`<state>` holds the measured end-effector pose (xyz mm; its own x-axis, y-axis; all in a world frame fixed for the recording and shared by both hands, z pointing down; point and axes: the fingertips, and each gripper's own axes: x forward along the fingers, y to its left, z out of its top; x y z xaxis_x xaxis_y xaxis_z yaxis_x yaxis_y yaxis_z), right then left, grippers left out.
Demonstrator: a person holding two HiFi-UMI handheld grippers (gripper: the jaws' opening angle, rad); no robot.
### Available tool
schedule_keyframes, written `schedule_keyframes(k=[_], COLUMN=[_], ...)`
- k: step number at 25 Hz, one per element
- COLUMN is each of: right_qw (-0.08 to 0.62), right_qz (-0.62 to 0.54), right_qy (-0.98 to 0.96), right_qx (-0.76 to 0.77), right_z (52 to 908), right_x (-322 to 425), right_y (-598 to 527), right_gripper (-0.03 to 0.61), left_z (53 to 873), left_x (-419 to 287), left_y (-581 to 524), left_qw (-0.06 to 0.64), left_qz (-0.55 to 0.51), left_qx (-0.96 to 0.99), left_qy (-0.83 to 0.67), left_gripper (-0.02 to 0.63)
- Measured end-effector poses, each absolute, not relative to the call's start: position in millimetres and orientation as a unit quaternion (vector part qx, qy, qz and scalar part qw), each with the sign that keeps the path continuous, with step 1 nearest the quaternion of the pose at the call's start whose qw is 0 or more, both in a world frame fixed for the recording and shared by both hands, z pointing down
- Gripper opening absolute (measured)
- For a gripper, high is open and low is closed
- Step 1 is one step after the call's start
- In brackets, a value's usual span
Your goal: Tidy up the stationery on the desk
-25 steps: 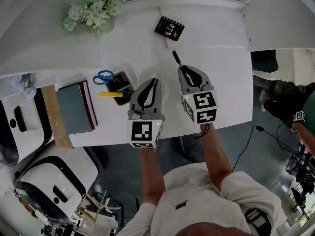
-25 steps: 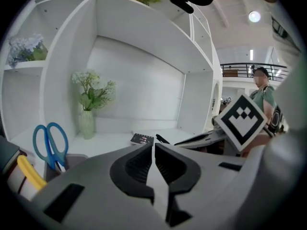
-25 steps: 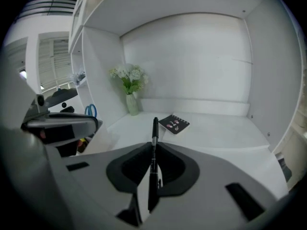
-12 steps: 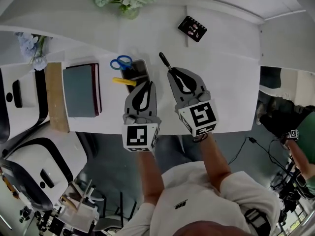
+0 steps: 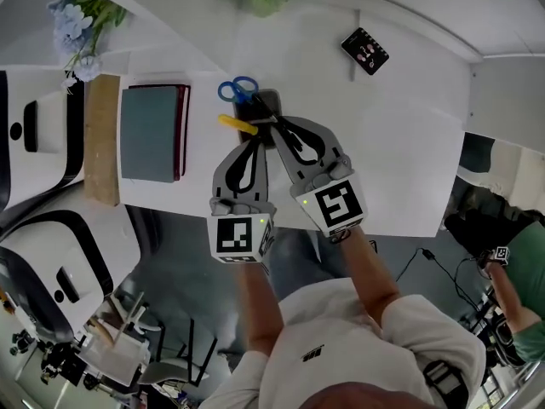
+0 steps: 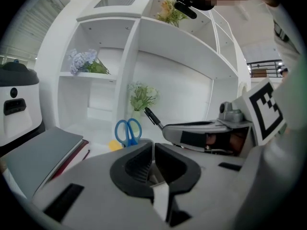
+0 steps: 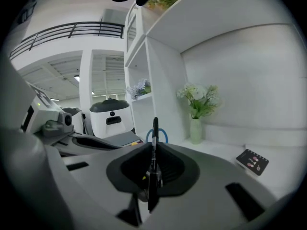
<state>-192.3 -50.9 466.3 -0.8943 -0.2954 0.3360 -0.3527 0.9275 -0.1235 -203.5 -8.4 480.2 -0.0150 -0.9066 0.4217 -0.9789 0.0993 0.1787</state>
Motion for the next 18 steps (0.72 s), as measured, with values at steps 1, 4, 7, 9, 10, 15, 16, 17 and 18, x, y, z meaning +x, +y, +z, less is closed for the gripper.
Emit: schedule_keyframes(k=[1,4,7,9,10,15,16,17,18], right_qw=[0.153,0.144,0.133,0.124,0.12,0.109,0.107,0.104,0.101], right_qz=[0.09,0.089,0.089,0.086,0.085,0.085,0.083,0.082,0.08], right_qy=[-0.971,-0.974,-0.977,-0.979,-0.98,-0.982,-0.982,-0.982,-0.983], right_qx=[0.162,0.148,0.139,0.134,0.133,0.132,0.132,0.131,0.13], right_z=[467.1,470.2,471.5,472.0,472.7,480.4,481.7,482.7,483.7], right_x=[-196.4,-206.8,-214.4,-219.0,-221.0,-226.9,-227.6,-228.3,-228.9], right_y=[-47.6,-40.0,-35.2,-33.3,-32.8,-33.6,-34.1,-34.6,-34.9], right_gripper=[0.029,0.029,0.029,0.029,0.029,0.029,0.029,0.029,0.029], left_z=[480.8,482.3,484.4,486.1,486.9,490.1,490.9,491.3,491.6], left_x=[-205.9,-212.7,-218.1,-220.8,-221.8,-225.3,-225.7,-226.3,-226.9], left_y=[-5.5,2.8,9.8,13.4,15.0,20.5,21.2,21.6,21.6], left_qw=[0.222,0.223,0.225,0.227,0.228,0.231,0.232,0.233,0.233], left_qz=[0.082,0.08,0.077,0.076,0.075,0.072,0.071,0.071,0.07], left_qx=[0.663,0.653,0.645,0.641,0.639,0.633,0.632,0.631,0.631], left_qy=[-0.711,-0.719,-0.726,-0.73,-0.731,-0.735,-0.736,-0.736,-0.737], left_gripper=[0.0,0.0,0.0,0.0,0.0,0.0,0.0,0.0,0.0])
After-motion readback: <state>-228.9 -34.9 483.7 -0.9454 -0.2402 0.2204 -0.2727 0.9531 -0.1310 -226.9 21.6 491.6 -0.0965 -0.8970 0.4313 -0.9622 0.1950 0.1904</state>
